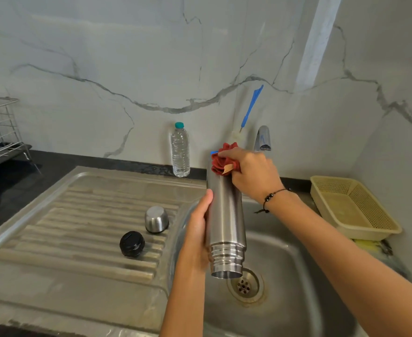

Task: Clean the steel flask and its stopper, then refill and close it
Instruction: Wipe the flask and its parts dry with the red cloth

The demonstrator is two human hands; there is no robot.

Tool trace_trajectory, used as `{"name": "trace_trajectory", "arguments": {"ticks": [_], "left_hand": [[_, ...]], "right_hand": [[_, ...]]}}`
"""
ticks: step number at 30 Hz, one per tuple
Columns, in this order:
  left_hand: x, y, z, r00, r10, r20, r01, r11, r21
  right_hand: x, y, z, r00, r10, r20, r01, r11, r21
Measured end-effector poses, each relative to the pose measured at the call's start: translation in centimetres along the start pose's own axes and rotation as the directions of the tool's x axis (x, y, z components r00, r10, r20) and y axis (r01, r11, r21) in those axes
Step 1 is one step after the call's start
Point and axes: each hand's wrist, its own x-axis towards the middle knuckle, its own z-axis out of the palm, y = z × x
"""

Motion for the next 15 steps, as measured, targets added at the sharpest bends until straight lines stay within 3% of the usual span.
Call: {"name": "trace_trajectory", "arguments": {"ticks": [4, 10, 15], "left_hand": [[0.1, 0.0, -0.1, 0.998, 0.043, -0.038, -0.043, 0.999, -0.017], [0.5, -0.9, -0.4, 0.997, 0.072, 0.022, -0.064, 0.967, -0.246], [1.1, -1.3, -0.4, 0.996, 0.069, 0.052, -0.045, 0.932, -0.361]], "right_hand": [[-0.7, -0.7, 0.6, 0.998, -0.001, 0.061, 0.007, 0.995, -0.101], [-5.3, -1.7, 1.7, 0.981, -0.040, 0.188, 0.061, 0.992, -0.109], [-9.2, -1.6, 1.4, 0.994, -0.048, 0.096, 0.047, 0.999, 0.008]]}}
